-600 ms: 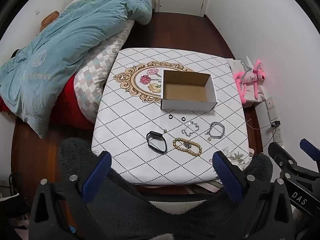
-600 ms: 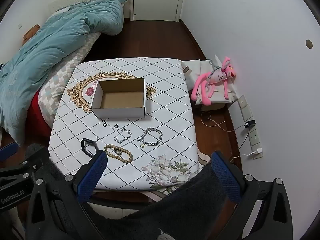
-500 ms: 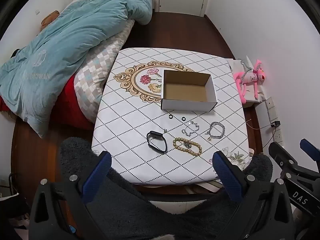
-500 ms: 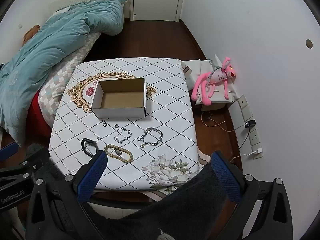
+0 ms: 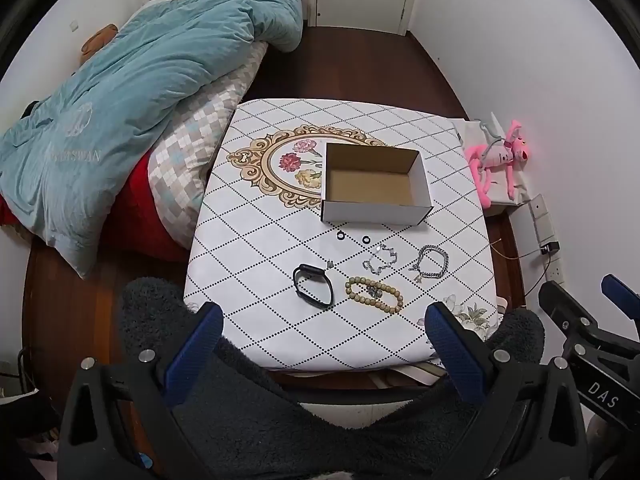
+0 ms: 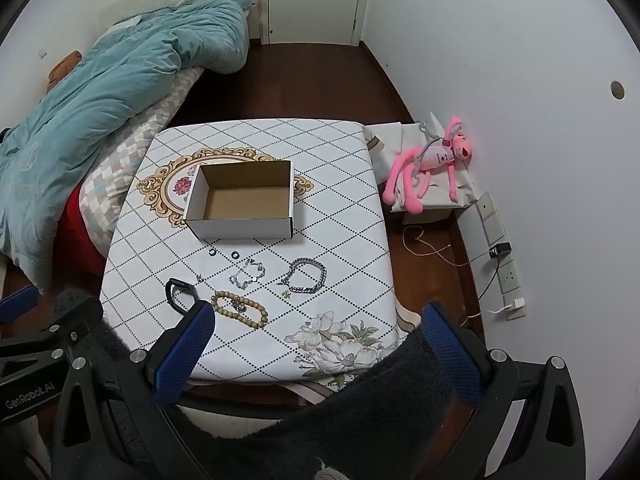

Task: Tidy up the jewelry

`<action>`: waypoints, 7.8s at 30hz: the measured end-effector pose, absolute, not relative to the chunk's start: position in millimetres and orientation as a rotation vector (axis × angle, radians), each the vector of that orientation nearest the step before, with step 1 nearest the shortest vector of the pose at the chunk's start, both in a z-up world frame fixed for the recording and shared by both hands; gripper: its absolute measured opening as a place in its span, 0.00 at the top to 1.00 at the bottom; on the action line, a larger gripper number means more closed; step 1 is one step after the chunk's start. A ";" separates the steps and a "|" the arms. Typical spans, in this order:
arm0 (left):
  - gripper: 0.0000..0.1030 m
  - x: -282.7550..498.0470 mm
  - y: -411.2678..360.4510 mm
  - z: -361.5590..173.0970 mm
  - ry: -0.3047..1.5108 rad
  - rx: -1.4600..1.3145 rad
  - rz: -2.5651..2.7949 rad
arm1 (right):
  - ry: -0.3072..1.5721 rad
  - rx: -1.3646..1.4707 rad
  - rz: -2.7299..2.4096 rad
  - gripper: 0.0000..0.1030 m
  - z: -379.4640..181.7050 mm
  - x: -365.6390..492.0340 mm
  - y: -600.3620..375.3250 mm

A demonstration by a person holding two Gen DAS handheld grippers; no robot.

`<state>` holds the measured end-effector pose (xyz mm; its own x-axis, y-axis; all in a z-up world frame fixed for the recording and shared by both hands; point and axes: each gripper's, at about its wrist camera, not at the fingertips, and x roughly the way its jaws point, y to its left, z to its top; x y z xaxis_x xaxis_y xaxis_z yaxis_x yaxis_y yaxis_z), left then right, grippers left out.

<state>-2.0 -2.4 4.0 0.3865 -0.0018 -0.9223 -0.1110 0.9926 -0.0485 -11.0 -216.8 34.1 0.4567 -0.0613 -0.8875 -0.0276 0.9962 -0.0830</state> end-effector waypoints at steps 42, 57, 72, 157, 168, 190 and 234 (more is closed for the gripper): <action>0.00 0.2 -0.2 15.7 1.143 -0.099 0.078 | 1.077 -0.084 -0.032 0.00 45.9 -12.6 -225.7; 0.00 -0.3 -1.3 16.3 1.141 -0.100 0.079 | 1.074 -0.083 -0.031 0.00 47.1 -12.0 -227.7; 0.00 0.7 -3.5 20.6 1.137 -0.103 0.079 | 1.071 -0.085 -0.041 0.00 50.5 -13.9 -228.0; 0.98 186.5 8.6 -112.2 1.155 -0.131 -0.110 | 1.070 0.153 0.329 0.91 -53.0 164.1 -184.5; 0.81 238.4 4.6 -141.5 1.302 -0.159 -0.083 | 1.192 0.099 0.338 0.91 -110.4 232.3 -165.1; 0.00 193.3 17.4 -156.8 1.135 -0.030 0.091 | 1.209 -0.110 0.089 0.00 -162.8 205.0 -179.1; 0.00 77.8 4.5 -90.6 0.955 -0.033 0.141 | 1.015 0.048 -0.027 0.00 -75.5 76.2 -231.7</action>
<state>77.8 4.5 -90.6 0.5689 0.1060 -0.8155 -0.1348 0.9903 0.0347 76.2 -231.7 -75.5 0.5272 -0.0002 -0.8497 0.0448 0.9986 0.0276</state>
